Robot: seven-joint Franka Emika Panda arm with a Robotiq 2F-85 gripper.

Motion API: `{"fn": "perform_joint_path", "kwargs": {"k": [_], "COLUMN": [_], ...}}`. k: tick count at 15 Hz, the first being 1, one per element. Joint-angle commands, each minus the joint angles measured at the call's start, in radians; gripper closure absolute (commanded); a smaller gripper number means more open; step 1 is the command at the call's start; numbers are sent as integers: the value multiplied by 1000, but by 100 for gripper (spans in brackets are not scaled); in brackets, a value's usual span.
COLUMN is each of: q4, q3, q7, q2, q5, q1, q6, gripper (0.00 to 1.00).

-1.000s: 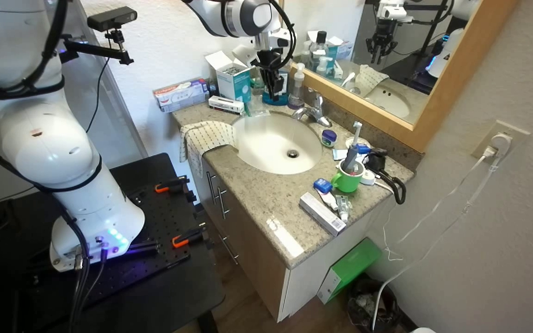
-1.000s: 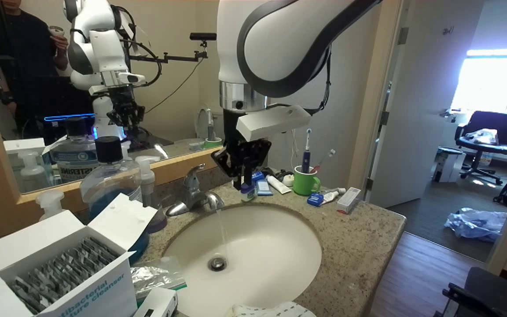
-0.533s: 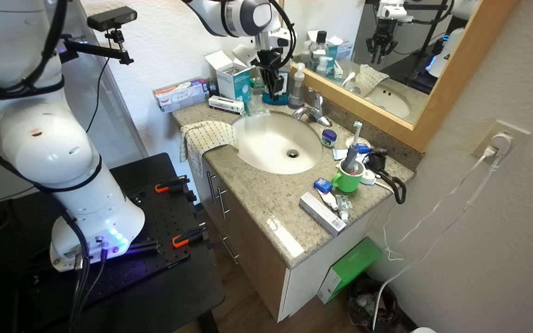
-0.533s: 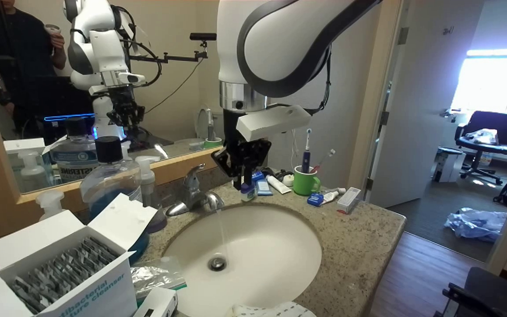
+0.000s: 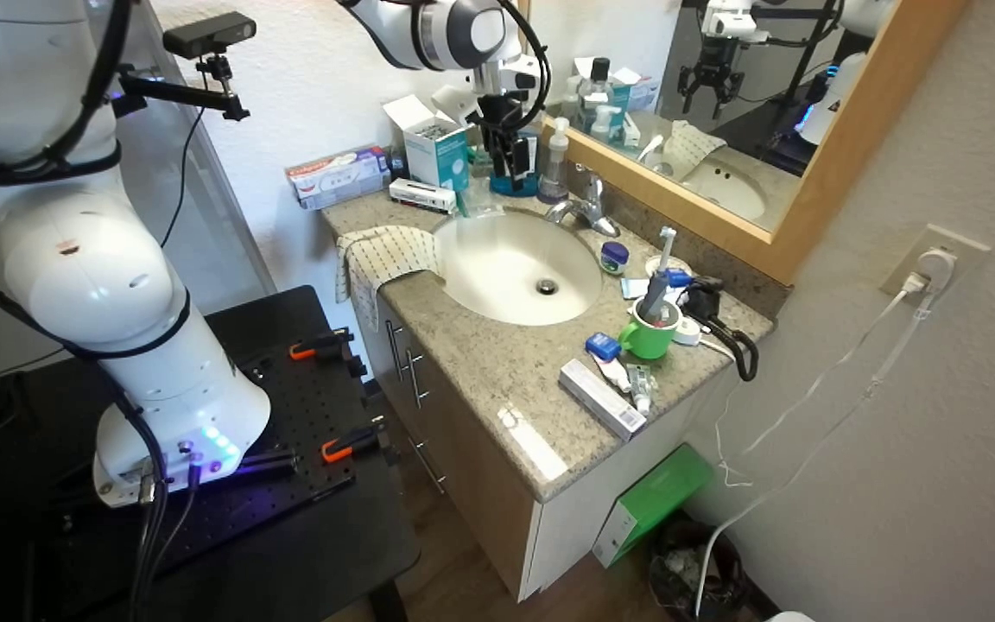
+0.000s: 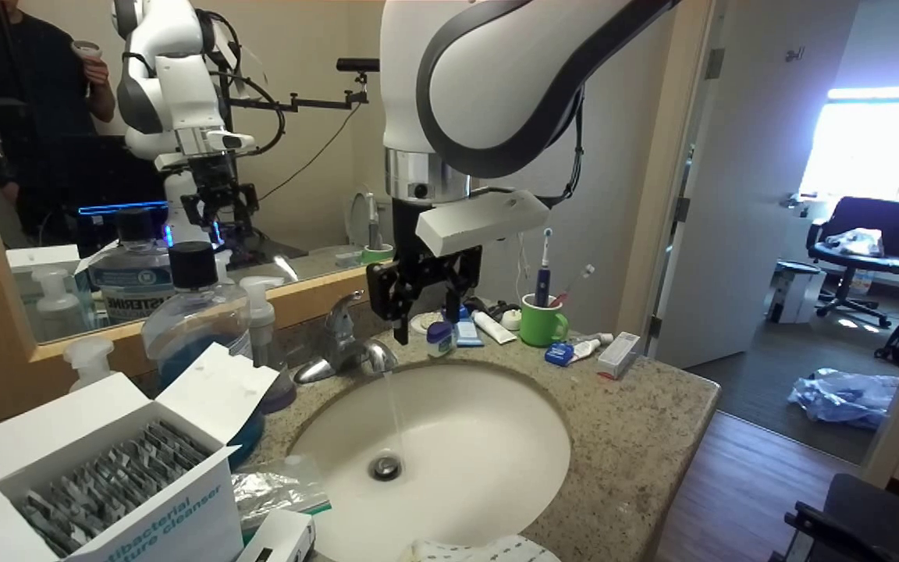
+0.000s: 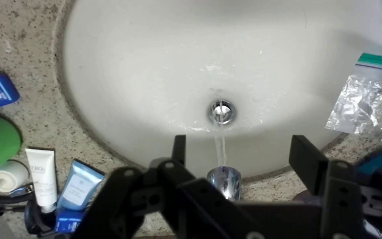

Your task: Open the faucet

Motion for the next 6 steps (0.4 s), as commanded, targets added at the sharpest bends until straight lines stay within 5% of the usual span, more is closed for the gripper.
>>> {"fn": "perform_joint_path", "kwargs": {"k": [1,6], "q4": [15,9], "q3": [12,14], "q7": [13,5], "q2": [5,6], "q5": [-21,-11], "q1": [8,9], "q6": [-16,-3], "gripper": [0,0]}}
